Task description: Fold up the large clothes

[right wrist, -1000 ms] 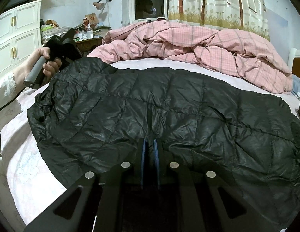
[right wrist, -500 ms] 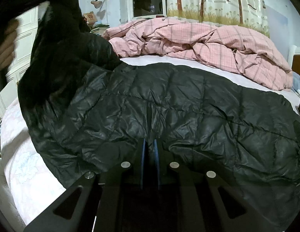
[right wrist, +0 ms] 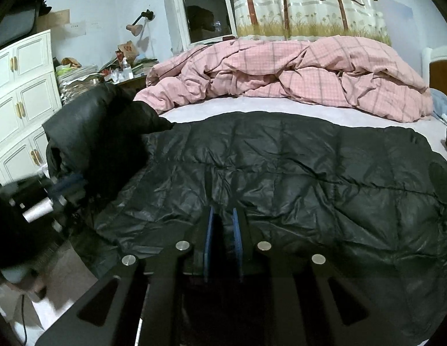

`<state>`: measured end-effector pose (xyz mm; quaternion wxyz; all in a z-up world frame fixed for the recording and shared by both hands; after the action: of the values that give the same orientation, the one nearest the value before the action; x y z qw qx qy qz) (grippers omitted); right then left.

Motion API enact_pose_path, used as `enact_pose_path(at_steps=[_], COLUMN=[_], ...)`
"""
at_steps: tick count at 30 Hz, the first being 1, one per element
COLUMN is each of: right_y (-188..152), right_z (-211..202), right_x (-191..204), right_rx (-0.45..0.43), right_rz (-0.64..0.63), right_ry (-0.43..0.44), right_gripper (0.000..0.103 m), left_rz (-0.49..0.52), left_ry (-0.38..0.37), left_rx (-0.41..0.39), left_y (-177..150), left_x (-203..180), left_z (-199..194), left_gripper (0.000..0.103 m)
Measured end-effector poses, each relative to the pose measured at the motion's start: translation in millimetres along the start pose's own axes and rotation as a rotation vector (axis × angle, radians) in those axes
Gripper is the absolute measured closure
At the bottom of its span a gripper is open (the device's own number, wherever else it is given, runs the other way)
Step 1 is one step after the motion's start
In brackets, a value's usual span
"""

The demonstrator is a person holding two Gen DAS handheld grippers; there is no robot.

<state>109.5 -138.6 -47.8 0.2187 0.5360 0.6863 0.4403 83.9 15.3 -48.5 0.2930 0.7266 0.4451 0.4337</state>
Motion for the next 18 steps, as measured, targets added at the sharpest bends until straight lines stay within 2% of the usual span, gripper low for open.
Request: enact_pose_path(at_steps=[2,4,7,10,13,15,17,18], right_y=[2,7,18,32,53,68,93,100], right_z=[-4,-12,-25,-36,-42,-46,-55,-57], right_x=[0,0,7,18,34,46,60,64], right_rx=[-0.014,-0.041,-0.08,-0.107,-0.1,-0.11,-0.153,-0.169], right_rz=[-0.001,-0.002,-0.029,-0.066,-0.062,-0.065,-0.076,-0.081], right_ry=[-0.004,-0.012,-0.004,0.003,0.063,0.094,0.108,0.105], right_gripper=[0.089,0.089,0.089,0.089,0.089,0.088,0.078,0.072], left_rz=[-0.052,-0.09,-0.118,-0.074,-0.014,0.01,-0.011,-0.028], left_ry=[-0.043,-0.047,-0.053,-0.034,-0.01,0.01,0.064,0.097], left_rx=[0.074,0.12,0.102,0.086,0.058,0.003,-0.153,-0.244], left_y=[-8,-17,-23,-20,-18,-15,-7,-5], left_x=[2,7,9,-1,-12,-14,-5,1], left_z=[15,25,20,17,12,-1,-36,-59], left_gripper=[0.088,0.088,0.088,0.088,0.088,0.085,0.085,0.076])
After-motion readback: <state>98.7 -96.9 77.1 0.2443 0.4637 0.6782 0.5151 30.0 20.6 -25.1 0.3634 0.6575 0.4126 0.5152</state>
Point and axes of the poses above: each gripper's, at about its wrist camera, not at the fingertips, and z roughly the way its jaws point, x to its left, y to its top, the point moved 6 cm from there along z, roughly the way its jaws point, and after that the axes turned 1 degree about z, right-handed, at the moved point
